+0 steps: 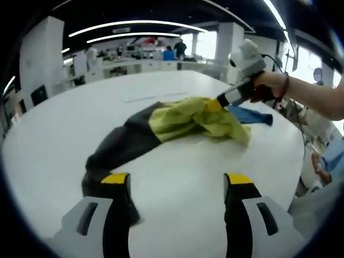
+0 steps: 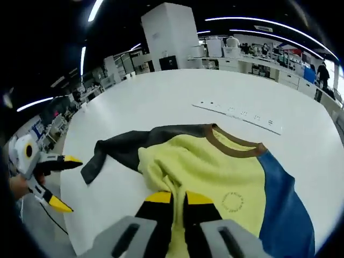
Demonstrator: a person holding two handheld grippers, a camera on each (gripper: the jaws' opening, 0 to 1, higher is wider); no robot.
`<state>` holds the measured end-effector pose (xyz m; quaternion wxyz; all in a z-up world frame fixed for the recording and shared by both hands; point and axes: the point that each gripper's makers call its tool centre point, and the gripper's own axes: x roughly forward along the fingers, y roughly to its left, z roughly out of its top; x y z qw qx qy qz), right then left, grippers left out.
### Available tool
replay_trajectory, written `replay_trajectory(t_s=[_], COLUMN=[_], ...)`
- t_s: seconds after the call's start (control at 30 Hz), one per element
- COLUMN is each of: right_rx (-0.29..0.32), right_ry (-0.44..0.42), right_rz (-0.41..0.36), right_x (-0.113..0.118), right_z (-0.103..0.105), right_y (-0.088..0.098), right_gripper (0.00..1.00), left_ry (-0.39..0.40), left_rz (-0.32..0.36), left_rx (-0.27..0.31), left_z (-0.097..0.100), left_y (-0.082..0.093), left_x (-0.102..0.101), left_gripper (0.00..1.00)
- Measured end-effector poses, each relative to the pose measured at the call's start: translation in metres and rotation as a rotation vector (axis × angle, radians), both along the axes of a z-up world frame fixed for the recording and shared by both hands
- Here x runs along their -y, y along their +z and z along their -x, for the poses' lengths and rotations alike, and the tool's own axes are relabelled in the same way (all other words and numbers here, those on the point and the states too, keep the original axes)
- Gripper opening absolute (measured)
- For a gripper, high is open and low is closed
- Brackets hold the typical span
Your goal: Fold the garment on the visible template until the final outline fits inside the template.
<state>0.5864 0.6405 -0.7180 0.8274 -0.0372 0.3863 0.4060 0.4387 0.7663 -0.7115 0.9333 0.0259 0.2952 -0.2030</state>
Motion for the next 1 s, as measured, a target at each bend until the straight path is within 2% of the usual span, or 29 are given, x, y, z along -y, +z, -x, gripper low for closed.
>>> replay_trajectory(t_s=[0.13, 0.23, 0.33, 0.47, 0.7, 0.9, 1.0], right_rx=[-0.095, -0.138, -0.152, -0.121, -0.040, 0.018, 0.024], right_ry=[-0.068, -0.118, -0.131, -0.111, -0.041, 0.015, 0.018], right_rz=[-0.078, -0.073, -0.052, -0.018, 0.122, 0.175, 0.180], right_x=[0.008, 0.019, 0.029, 0.030, 0.038, 0.035, 0.036], right_z=[-0.014, -0.023, -0.036, -0.037, -0.035, -0.031, -0.033], right_y=[-0.002, -0.012, -0.027, -0.029, -0.047, -0.053, -0.053], right_gripper=[0.03, 0.03, 0.02, 0.02, 0.02, 0.00, 0.00], left_ry=[-0.023, -0.043, -0.068, -0.094, -0.143, -0.188, -0.210], left_rz=[0.016, 0.024, 0.037, 0.046, 0.042, 0.053, 0.055], left_rx=[-0.011, -0.014, -0.011, -0.004, 0.014, 0.020, 0.024], left_z=[-0.005, -0.011, -0.020, -0.031, -0.055, -0.072, -0.079], left_y=[-0.004, -0.007, -0.008, -0.009, -0.014, -0.017, -0.019], left_x=[0.012, 0.020, 0.030, 0.043, 0.065, 0.084, 0.092], left_gripper=[0.57, 0.50, 0.48, 0.43, 0.37, 0.34, 0.32])
